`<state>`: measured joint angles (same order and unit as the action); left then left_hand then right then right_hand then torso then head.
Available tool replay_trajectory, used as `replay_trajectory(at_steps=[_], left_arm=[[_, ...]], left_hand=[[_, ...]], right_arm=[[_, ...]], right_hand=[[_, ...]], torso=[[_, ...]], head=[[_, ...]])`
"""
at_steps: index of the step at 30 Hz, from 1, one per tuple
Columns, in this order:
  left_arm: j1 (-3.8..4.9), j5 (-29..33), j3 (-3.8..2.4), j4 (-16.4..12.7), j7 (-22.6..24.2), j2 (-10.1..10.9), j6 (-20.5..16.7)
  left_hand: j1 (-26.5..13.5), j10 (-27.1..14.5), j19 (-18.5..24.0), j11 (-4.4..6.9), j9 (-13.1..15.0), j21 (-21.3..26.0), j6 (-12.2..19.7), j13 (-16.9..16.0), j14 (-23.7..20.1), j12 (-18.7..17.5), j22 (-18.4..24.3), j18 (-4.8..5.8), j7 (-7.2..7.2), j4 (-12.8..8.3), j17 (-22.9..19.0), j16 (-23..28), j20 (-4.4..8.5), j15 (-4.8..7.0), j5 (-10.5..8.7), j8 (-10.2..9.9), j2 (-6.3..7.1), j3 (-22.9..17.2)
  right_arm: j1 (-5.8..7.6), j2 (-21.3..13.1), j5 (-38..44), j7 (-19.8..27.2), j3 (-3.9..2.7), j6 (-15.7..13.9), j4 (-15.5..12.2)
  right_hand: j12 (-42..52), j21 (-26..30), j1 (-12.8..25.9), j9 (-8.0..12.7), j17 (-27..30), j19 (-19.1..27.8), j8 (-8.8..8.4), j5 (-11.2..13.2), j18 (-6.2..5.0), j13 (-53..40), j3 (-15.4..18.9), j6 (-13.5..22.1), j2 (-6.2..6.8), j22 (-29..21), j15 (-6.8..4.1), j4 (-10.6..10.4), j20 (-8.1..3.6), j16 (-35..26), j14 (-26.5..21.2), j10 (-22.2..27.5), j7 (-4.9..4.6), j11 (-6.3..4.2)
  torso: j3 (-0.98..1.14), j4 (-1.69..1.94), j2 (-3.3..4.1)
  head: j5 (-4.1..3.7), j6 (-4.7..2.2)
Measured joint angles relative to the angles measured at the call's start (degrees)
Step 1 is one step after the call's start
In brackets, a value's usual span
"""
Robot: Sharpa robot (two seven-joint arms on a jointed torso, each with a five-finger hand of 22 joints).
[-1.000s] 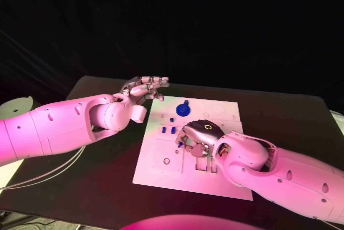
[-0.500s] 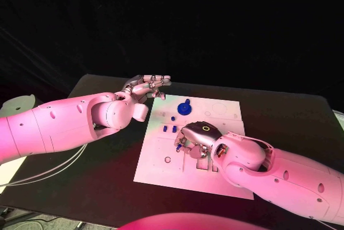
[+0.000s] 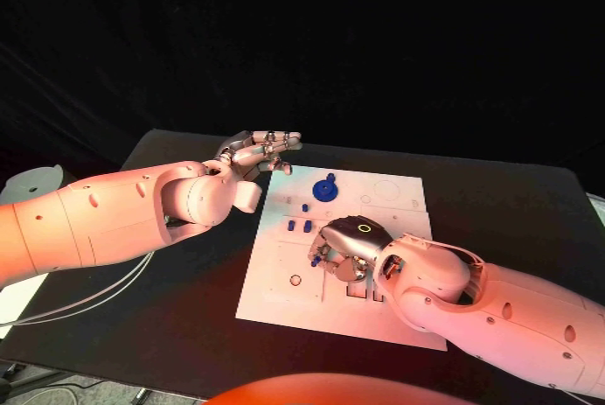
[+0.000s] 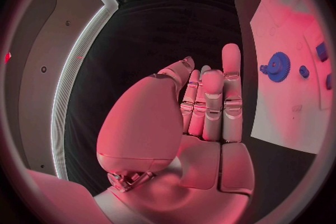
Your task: Assemble the parts on the task board
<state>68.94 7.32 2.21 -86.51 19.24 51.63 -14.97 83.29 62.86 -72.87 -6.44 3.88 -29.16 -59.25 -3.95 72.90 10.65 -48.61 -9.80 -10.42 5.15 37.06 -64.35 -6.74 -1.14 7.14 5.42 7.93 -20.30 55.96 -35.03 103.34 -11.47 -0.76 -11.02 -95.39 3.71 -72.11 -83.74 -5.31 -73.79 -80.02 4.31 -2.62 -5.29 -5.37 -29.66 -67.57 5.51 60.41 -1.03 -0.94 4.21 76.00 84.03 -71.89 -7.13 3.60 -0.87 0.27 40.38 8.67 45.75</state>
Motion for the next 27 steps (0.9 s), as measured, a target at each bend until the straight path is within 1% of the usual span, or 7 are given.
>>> replay_trajectory(at_steps=[10,13,14,16,23,27], left_arm=[[0.00,0.0,0.00,0.0,-0.2,0.0,0.1],[0.00,0.0,0.00,0.0,-0.2,0.0,0.1],[0.00,0.0,0.00,0.0,-0.2,0.0,0.2],[0.00,0.0,0.00,0.0,-0.2,0.0,0.2],[0.00,0.0,0.00,0.0,-0.3,0.1,0.3],[0.00,0.0,0.00,-0.1,-0.4,0.1,0.3]], left_hand=[[0.0,0.0,0.0,0.00,0.0,0.0,0.0,0.0,0.0,0.0,0.0,0.00,-0.01,0.0,0.0,0.0,0.00,0.00,0.00,0.0,0.00,0.0],[0.0,0.0,0.0,0.00,0.0,0.0,0.2,0.0,0.0,0.0,0.1,-0.01,-0.21,0.0,-0.1,0.0,0.00,0.00,0.00,0.0,0.00,0.0],[0.0,0.0,0.0,0.00,0.0,0.0,0.2,0.0,0.0,0.0,0.1,0.00,-0.21,0.0,-0.1,0.0,0.00,0.00,0.00,0.0,0.00,0.0],[0.0,0.0,0.0,0.00,0.0,0.0,0.2,0.0,0.0,0.0,0.1,0.00,-0.21,0.0,-0.1,0.0,0.00,0.00,0.00,0.0,0.00,0.0],[0.0,0.0,0.0,0.00,0.0,0.0,0.2,0.0,0.0,0.0,0.1,0.00,-0.21,0.0,-0.1,0.0,0.00,0.00,0.00,0.0,0.00,0.0],[0.0,0.0,0.0,0.00,0.0,0.0,0.2,0.0,0.0,0.0,0.0,0.00,-0.21,0.0,-0.1,0.0,0.00,0.00,0.00,0.0,0.00,0.0]], right_arm=[[0.03,-0.1,0.1,-0.1,-0.06,0.6,-0.3],[0.03,-0.2,0.1,-0.1,-0.07,0.8,-0.3],[0.04,-0.2,0.1,-0.2,-0.07,0.9,-0.3],[0.05,-0.1,0.1,-0.2,-0.08,1.0,-0.3],[0.22,0.6,0.3,-0.9,-0.22,2.0,0.1],[0.26,1.3,0.7,-1.5,-0.13,2.5,0.5]], right_hand=[[0.0,0.0,0.0,-0.1,0.0,0.0,0.26,0.1,0.00,0.0,0.0,0.0,0.01,0.0,0.00,0.0,0.00,0.0,0.0,-0.1,0.02,0.09],[0.0,0.0,0.0,-0.1,0.0,0.0,0.26,0.1,0.00,0.0,0.0,0.1,0.01,0.0,0.00,0.0,0.00,0.0,0.0,-0.1,0.09,0.10],[0.0,0.0,0.3,-0.1,0.0,0.0,0.26,0.1,0.00,0.0,0.0,0.1,0.28,0.0,0.00,0.0,0.00,0.0,0.0,-0.1,0.08,0.10],[0.0,0.0,0.3,-0.1,0.0,0.0,0.26,0.1,0.00,0.0,0.0,0.1,0.31,0.0,0.00,0.0,0.00,0.0,0.0,-0.1,0.05,0.10],[0.0,0.0,0.9,-0.1,0.3,0.0,0.20,0.1,0.00,0.1,0.0,0.0,0.28,-0.3,0.00,0.0,0.00,0.0,0.0,-0.1,-0.05,0.15],[0.1,0.2,1.6,-0.1,0.5,0.0,0.06,0.1,0.00,0.3,0.0,0.0,0.54,-0.6,0.00,0.0,0.00,-0.2,0.0,0.0,-0.07,0.01]], torso=[[0.01,0.00,0.01],[-0.01,0.01,0.01],[-0.02,0.02,0.01],[-0.03,0.01,0.01],[-0.06,0.01,-0.02],[-0.06,0.03,-0.02]], head=[[0.02,0.08],[0.03,0.12],[0.05,0.13],[0.05,0.13],[0.10,0.12],[0.09,0.16]])
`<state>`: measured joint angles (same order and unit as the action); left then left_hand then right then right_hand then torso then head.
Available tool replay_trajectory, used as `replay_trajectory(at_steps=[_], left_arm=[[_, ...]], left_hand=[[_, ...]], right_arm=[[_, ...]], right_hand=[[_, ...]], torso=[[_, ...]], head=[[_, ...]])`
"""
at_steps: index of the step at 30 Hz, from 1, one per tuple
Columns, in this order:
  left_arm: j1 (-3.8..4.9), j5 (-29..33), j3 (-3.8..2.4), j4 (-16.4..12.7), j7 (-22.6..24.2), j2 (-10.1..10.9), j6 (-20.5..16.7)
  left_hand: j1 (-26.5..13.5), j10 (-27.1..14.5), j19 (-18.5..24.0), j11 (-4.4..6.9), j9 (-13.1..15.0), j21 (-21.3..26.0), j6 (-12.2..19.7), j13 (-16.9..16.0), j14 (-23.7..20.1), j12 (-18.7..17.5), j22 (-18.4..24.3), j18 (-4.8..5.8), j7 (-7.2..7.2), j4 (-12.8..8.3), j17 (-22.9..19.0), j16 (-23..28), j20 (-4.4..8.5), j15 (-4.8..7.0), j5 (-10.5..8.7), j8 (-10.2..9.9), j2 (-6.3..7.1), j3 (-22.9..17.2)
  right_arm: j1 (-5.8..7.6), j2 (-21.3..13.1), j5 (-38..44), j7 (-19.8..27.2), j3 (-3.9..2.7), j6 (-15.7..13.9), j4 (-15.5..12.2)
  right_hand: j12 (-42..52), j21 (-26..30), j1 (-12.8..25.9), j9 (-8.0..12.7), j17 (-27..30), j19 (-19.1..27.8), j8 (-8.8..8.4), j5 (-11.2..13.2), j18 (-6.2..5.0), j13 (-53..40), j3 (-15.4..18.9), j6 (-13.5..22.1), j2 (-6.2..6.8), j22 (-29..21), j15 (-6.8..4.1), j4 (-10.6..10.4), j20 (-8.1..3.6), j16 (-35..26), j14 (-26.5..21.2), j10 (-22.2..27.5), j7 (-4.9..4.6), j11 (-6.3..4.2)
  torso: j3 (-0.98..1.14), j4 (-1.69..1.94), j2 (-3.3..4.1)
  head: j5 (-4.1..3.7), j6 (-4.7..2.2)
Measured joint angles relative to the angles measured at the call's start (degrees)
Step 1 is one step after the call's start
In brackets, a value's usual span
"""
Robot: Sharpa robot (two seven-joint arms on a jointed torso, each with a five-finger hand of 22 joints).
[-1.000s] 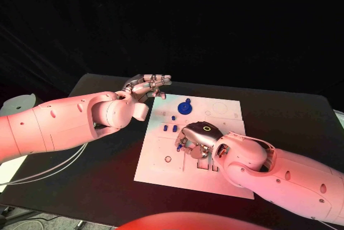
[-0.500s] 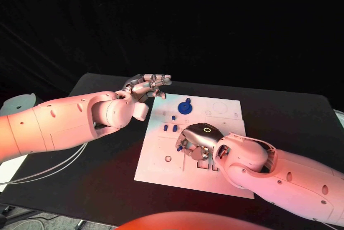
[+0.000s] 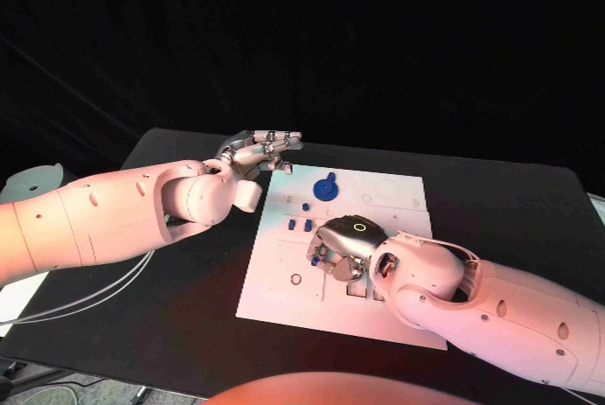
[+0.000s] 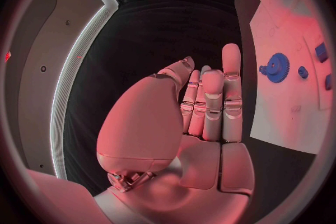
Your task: Assemble the parts on the task board
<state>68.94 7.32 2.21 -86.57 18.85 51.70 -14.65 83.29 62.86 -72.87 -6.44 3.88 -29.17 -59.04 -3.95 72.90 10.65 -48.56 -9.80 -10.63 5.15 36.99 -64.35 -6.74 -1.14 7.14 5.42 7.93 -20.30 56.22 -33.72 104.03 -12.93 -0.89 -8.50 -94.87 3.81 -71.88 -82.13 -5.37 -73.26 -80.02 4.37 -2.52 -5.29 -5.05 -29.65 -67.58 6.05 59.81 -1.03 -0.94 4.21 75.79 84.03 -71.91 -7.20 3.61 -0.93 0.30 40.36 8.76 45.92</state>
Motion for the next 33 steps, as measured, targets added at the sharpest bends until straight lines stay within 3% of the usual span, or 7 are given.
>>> replay_trajectory(at_steps=[7,16,17,21,26,33], left_arm=[[0.00,0.0,0.00,-0.1,-0.2,0.0,0.1],[0.00,0.0,0.00,-0.1,-0.4,0.1,0.4],[0.00,0.0,0.00,-0.1,-0.4,0.1,0.4],[0.00,0.0,0.00,-0.1,-0.5,0.2,0.5],[0.00,0.0,0.00,-0.1,-0.6,0.2,0.6],[0.00,0.0,0.00,-0.1,-0.7,0.4,0.7]], left_hand=[[0.0,0.0,0.0,0.00,0.0,0.0,0.0,0.0,0.0,0.0,0.0,0.00,0.00,0.0,0.0,0.0,0.00,0.00,0.00,0.0,0.00,0.0],[0.0,0.0,0.0,0.00,0.0,0.0,0.0,0.0,-0.2,0.0,0.0,0.00,0.00,0.0,-0.1,0.0,0.00,-0.20,0.00,0.0,0.00,0.0],[0.0,0.0,0.0,0.00,0.0,0.0,0.0,0.0,-0.2,0.0,0.0,0.00,0.00,0.0,-0.1,0.0,0.00,-0.20,0.00,0.0,0.00,0.0],[0.0,0.0,0.0,0.00,0.0,0.0,0.0,0.0,-0.2,0.0,0.0,0.00,0.00,-0.1,-0.1,0.0,0.00,-0.20,0.00,0.0,0.00,-0.1],[0.0,0.0,0.0,0.00,0.0,0.0,0.0,0.0,-0.2,0.0,0.0,0.01,0.00,-0.1,-0.1,0.0,0.00,-0.20,0.00,0.0,0.00,-0.1],[-0.1,-0.2,0.0,-0.21,0.0,0.0,0.0,0.0,-0.2,0.0,0.0,0.00,0.01,-0.1,-0.2,0.0,0.00,-0.20,0.00,0.0,0.12,-0.1]], right_arm=[[-0.02,0.6,0.4,-0.3,0.14,0.1,0.6],[0.00,0.5,0.3,-0.2,0.28,-0.4,0.6],[-0.01,0.5,0.2,-0.2,0.31,-0.5,0.6],[-0.08,-0.1,0.2,-0.1,0.41,-1.2,0.4],[-0.21,-2.2,0.1,-0.1,0.42,-2.6,-0.4],[0.47,-7.2,-0.5,-0.2,-0.77,-4.6,-3.8]], right_hand=[[0.0,0.9,1.8,0.2,1.1,0.6,-0.69,0.0,0.00,0.7,0.3,2.0,0.61,-1.4,0.00,0.0,0.62,-0.9,0.0,2.9,-0.97,0.69],[-0.7,2.5,3.1,1.3,2.6,1.6,-0.62,-0.3,-0.27,1.7,0.6,5.6,1.86,-3.4,1.14,0.2,1.57,-2.0,-0.1,9.0,-1.77,1.93],[-0.6,2.8,3.2,1.4,2.7,1.7,-0.62,-0.3,-0.87,1.6,0.7,6.3,2.03,-3.8,1.26,0.4,1.67,-2.1,0.0,9.6,-1.78,1.75],[-0.4,3.4,3.3,1.6,3.0,1.9,-0.62,-0.3,-0.90,1.7,1.5,8.7,2.11,-4.9,1.55,1.1,1.86,-2.1,-0.1,13.9,-1.50,2.57],[-0.2,3.9,3.6,1.6,3.5,2.1,-0.62,-0.3,-0.90,1.4,2.2,9.3,2.39,-5.7,1.56,1.4,2.06,-2.4,-0.1,14.7,-1.29,3.15],[0.6,4.1,3.6,1.6,4.1,2.1,-0.62,-0.3,-0.90,1.4,2.9,9.4,2.39,-5.8,1.55,1.6,2.06,-2.8,-0.1,14.3,-1.24,2.72]], torso=[[0.00,0.00,0.00],[0.01,-0.02,0.00],[0.02,-0.03,0.00],[0.03,-0.03,0.00],[0.06,-0.03,-0.01],[0.07,-0.09,-0.05]], head=[[0.04,0.03],[0.12,0.10],[0.12,0.10],[0.12,0.01],[-0.05,-0.18],[-0.40,-0.56]])
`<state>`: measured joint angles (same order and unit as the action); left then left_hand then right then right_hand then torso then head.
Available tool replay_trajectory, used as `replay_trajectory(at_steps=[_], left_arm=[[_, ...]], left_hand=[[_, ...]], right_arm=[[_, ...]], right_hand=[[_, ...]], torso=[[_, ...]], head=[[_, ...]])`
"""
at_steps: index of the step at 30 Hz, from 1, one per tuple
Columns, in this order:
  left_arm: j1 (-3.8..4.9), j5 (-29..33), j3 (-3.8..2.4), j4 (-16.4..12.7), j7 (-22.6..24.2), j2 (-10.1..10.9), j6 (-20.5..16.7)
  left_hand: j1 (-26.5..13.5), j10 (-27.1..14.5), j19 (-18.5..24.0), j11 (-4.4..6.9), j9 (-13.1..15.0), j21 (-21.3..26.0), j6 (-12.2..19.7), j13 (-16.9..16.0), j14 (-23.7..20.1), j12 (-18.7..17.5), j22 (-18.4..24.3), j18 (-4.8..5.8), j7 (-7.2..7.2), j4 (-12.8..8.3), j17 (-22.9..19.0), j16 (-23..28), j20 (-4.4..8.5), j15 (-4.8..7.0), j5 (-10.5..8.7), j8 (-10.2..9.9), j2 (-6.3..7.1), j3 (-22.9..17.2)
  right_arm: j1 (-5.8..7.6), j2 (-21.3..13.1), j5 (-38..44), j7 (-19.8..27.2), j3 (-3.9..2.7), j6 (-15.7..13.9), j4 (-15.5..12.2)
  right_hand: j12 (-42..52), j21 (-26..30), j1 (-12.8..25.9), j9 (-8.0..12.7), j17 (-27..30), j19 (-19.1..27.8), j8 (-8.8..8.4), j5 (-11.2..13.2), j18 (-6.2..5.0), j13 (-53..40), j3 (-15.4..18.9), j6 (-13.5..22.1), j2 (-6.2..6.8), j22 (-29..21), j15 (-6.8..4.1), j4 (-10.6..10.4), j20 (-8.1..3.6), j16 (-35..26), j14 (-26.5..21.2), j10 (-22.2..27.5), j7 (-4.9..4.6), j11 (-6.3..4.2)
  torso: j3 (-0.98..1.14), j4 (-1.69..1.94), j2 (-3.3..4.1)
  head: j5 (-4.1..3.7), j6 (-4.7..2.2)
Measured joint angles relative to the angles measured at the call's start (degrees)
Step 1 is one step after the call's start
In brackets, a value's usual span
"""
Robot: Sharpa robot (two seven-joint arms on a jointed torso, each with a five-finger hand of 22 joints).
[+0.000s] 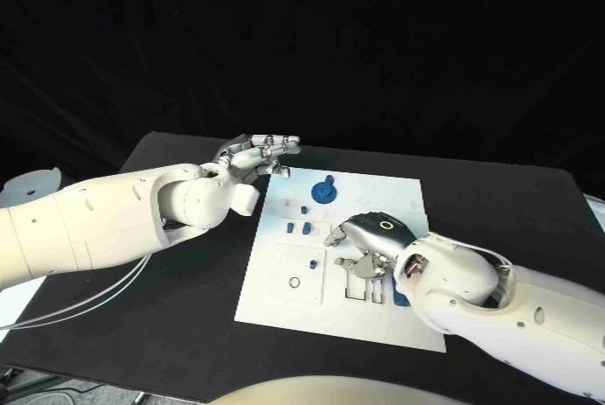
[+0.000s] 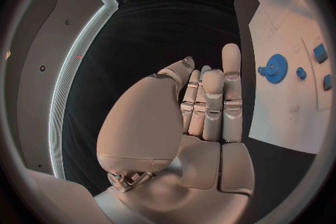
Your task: Assemble the parts on the task board
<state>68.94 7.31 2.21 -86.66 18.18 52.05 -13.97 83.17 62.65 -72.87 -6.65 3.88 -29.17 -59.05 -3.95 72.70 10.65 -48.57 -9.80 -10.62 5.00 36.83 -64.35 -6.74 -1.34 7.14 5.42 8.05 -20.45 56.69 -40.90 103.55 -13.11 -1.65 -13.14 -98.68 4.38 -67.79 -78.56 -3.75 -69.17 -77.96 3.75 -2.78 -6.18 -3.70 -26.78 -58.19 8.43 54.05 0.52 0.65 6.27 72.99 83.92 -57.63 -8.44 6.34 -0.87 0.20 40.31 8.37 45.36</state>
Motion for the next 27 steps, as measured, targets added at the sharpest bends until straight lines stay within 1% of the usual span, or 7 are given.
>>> replay_trajectory(at_steps=[3,4,5,7,10,17,27], left_arm=[[0.00,0.0,0.00,0.0,0.0,0.1,0.0],[0.00,0.0,0.00,0.0,0.0,0.1,0.0],[0.00,0.0,0.00,0.0,0.0,0.2,0.0],[0.00,0.0,0.00,-0.1,0.0,0.2,0.1],[0.00,0.0,0.00,-0.2,0.0,0.3,0.1],[0.00,0.0,0.00,-0.2,-0.1,0.3,0.2],[0.00,0.0,0.01,-0.1,-0.1,0.2,0.4]], left_hand=[[-0.1,0.0,0.0,0.00,0.0,0.0,0.0,0.0,0.0,0.0,0.0,0.00,0.00,0.0,0.0,0.0,0.00,0.00,0.00,0.0,0.10,0.0],[-0.1,0.0,0.0,0.00,0.0,0.0,0.0,0.0,0.0,0.0,0.0,0.00,0.00,0.0,0.0,0.0,0.00,0.00,0.00,0.0,0.10,0.0],[-0.1,0.0,0.0,0.00,0.0,0.0,0.0,0.0,0.0,0.0,0.0,0.00,0.00,0.0,0.0,0.0,0.00,0.00,0.00,0.0,0.10,0.0],[-0.1,0.0,0.0,0.00,0.0,0.0,0.0,0.0,0.0,0.0,0.0,0.00,0.00,0.0,0.0,0.0,0.00,0.00,0.00,0.0,0.10,0.0],[-0.1,0.0,0.0,0.00,0.0,0.0,0.0,0.0,0.0,0.0,0.0,0.00,0.00,0.0,0.0,0.0,0.00,0.00,0.00,0.0,0.10,0.0],[-0.1,0.0,0.0,0.00,0.0,0.0,0.0,0.0,0.0,0.0,0.0,0.00,0.00,0.0,0.0,0.0,0.00,0.00,0.00,0.0,0.10,0.0],[-0.1,0.0,0.0,0.00,0.0,0.0,0.0,0.0,0.0,0.0,0.1,0.00,0.00,0.0,0.0,0.0,0.00,0.00,0.00,0.0,0.10,0.0]], right_arm=[[1.11,-2.3,-0.4,-0.2,-0.39,-0.2,-0.8],[1.60,-3.2,-0.6,-0.4,-0.49,-0.3,-1.0],[2.22,-4.4,-0.8,-0.6,-0.61,-0.2,-1.2],[3.00,-6.1,-1.0,-1.0,-0.77,-0.2,-1.5],[3.80,-8.7,-1.4,-1.8,-0.83,0.2,-1.8],[4.19,-10.5,-1.7,-3.1,-0.87,1.5,-1.3],[4.22,-9.3,-1.7,-3.5,-0.82,2.7,-0.1]], right_hand=[[0.0,0.0,0.5,0.0,0.2,0.0,0.00,0.0,0.00,0.0,0.7,0.4,0.49,0.0,0.00,-0.2,0.00,0.0,0.0,0.0,0.39,0.00],[0.0,0.0,0.7,0.0,0.2,0.0,0.00,0.0,0.00,0.0,1.4,0.7,0.70,0.0,-0.28,-0.3,-0.07,0.0,0.0,0.2,0.69,-0.44],[0.0,0.0,0.9,0.0,0.2,0.0,0.00,0.0,0.00,0.0,2.2,0.9,0.92,-0.1,-1.45,-0.4,-1.00,0.0,0.1,0.6,1.05,-1.21],[0.0,0.3,1.3,0.0,0.1,-0.1,0.00,0.0,0.00,0.0,3.8,1.2,1.31,-0.3,-2.63,-0.7,-2.01,0.0,0.1,1.4,1.61,-2.06],[0.0,0.5,1.6,0.0,0.1,-0.2,0.00,0.0,0.00,0.0,6.4,1.4,1.59,-0.5,-2.92,-1.4,-2.29,0.0,0.0,2.3,2.16,-2.88],[0.0,1.0,0.3,0.0,0.5,-0.2,0.00,0.0,0.00,0.0,10.0,1.6,1.55,-0.8,-3.22,-2.9,-2.71,-0.1,0.1,2.6,2.40,-3.17],[1.7,1.0,-1.8,-0.1,0.8,-0.4,0.00,0.0,0.00,-0.1,10.3,1.0,-0.53,-0.5,-3.21,-3.4,-2.90,-0.3,0.1,1.0,2.50,-2.74]], torso=[[-0.03,-0.07,-0.01],[-0.03,-0.10,-0.02],[-0.04,-0.14,-0.02],[-0.06,-0.22,-0.03],[-0.09,-0.34,-0.07],[-0.04,-0.57,-0.09],[-0.06,-0.41,-0.11]], head=[[-0.26,-0.24],[-0.40,-0.34],[-0.55,-0.47],[-0.79,-0.61],[-1.14,-0.87],[-1.44,-1.36],[-1.73,-1.57]])
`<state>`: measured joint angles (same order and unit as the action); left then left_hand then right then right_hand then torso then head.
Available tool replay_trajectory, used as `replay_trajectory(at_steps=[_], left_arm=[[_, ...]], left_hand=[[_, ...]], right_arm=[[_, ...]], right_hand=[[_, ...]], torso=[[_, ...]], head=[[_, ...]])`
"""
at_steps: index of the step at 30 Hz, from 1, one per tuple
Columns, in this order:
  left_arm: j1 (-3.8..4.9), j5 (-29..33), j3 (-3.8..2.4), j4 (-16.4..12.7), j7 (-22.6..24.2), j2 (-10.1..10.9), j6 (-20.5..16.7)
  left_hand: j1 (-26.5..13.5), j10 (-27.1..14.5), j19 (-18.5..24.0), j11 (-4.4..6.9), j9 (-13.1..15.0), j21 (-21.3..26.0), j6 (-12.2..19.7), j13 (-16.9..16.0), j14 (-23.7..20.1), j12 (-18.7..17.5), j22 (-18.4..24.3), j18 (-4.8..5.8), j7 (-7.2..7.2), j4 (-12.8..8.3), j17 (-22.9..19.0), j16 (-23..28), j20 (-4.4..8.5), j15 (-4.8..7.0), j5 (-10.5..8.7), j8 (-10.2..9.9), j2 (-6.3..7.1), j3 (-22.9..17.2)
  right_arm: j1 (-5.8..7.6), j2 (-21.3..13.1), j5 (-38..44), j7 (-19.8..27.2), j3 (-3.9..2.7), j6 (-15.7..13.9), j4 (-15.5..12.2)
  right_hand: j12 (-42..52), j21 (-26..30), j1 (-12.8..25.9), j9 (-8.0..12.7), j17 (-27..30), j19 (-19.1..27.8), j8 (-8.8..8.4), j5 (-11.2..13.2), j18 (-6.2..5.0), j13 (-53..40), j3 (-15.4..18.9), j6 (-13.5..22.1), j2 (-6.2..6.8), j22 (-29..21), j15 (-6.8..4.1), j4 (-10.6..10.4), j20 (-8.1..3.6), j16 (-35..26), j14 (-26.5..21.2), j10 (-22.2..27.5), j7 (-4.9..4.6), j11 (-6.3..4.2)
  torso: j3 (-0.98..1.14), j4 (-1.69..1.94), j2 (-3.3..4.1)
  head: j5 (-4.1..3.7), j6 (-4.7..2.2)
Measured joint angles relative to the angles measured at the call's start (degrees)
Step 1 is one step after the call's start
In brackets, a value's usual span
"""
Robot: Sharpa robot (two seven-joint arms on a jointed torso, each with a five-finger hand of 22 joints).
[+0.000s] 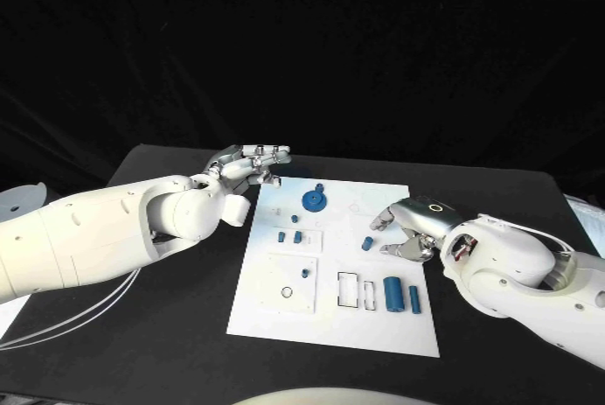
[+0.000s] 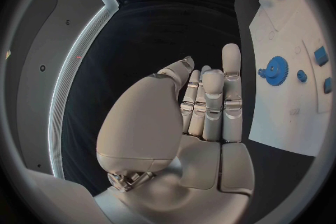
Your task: Assemble the parts on the task board
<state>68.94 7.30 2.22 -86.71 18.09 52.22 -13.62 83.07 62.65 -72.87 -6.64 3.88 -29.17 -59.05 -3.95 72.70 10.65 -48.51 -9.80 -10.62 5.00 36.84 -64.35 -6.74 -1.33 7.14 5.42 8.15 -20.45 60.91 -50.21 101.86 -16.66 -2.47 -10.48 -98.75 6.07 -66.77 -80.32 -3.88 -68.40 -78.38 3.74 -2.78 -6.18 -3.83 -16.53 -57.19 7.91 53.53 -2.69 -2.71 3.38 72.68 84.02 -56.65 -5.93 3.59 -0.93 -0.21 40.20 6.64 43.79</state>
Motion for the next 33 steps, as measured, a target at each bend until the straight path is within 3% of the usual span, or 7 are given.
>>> replay_trajectory(at_steps=[5,12,24,33], left_arm=[[0.00,0.0,0.00,0.0,-0.1,0.0,0.2],[0.00,0.0,0.00,0.0,-0.3,0.0,0.4],[0.00,0.0,0.00,0.0,-0.5,0.0,0.7],[0.00,0.0,0.00,0.0,-0.6,0.0,0.8]], left_hand=[[0.0,0.0,0.0,0.00,0.0,0.0,0.0,0.0,0.0,0.0,0.0,0.00,0.00,0.0,0.0,0.0,0.00,0.00,0.00,0.0,0.00,0.0],[0.0,0.0,0.0,0.00,0.0,0.0,0.0,0.0,0.0,0.0,0.0,0.00,0.00,0.0,0.0,0.0,0.00,0.00,0.00,0.0,0.00,0.0],[0.0,0.0,0.0,0.00,0.0,0.0,0.0,0.0,0.0,0.0,0.0,0.00,0.00,0.0,0.0,0.0,0.00,0.00,0.00,0.0,0.00,0.0],[0.0,0.0,0.0,0.00,0.0,0.0,0.0,0.0,0.0,0.0,0.0,0.00,0.00,0.0,0.0,0.0,0.00,0.00,0.00,0.0,0.00,0.0]], right_arm=[[-0.10,0.7,0.0,0.1,0.03,0.3,0.2],[-0.19,1.9,-0.2,0.3,0.12,0.6,1.0],[-0.69,3.6,-0.7,1.1,0.28,1.3,2.1],[-0.73,4.2,-0.9,1.5,0.28,1.5,3.2]], right_hand=[[0.9,0.0,-0.5,-0.1,0.0,-0.3,0.00,0.0,0.00,0.0,-0.7,-1.3,-0.45,0.1,0.06,-0.7,0.32,0.0,0.0,-2.3,-0.37,0.17],[1.0,0.0,-1.1,-0.1,-0.1,-0.7,0.00,0.0,0.00,0.1,-2.0,-1.7,-1.14,0.3,1.06,-0.9,0.73,0.0,0.0,-3.4,-0.43,0.42],[1.3,0.0,-1.1,-0.1,-0.2,-0.9,0.00,0.0,0.00,0.2,-3.5,-2.3,-1.12,0.5,1.80,-1.1,1.37,0.2,-0.1,-5.0,-0.67,0.93],[1.8,-0.3,-1.4,-0.4,-0.4,-1.1,0.71,0.0,0.00,0.2,-5.6,-5.3,-1.44,0.7,1.88,-1.2,1.57,0.6,0.0,-8.3,-0.81,0.39]], torso=[[-0.05,-0.01,0.02],[-0.07,-0.05,0.03],[-0.05,-0.05,0.03],[-0.04,-0.07,0.03]], head=[[0.10,0.08],[0.15,0.18],[0.26,0.40],[0.30,0.46]])
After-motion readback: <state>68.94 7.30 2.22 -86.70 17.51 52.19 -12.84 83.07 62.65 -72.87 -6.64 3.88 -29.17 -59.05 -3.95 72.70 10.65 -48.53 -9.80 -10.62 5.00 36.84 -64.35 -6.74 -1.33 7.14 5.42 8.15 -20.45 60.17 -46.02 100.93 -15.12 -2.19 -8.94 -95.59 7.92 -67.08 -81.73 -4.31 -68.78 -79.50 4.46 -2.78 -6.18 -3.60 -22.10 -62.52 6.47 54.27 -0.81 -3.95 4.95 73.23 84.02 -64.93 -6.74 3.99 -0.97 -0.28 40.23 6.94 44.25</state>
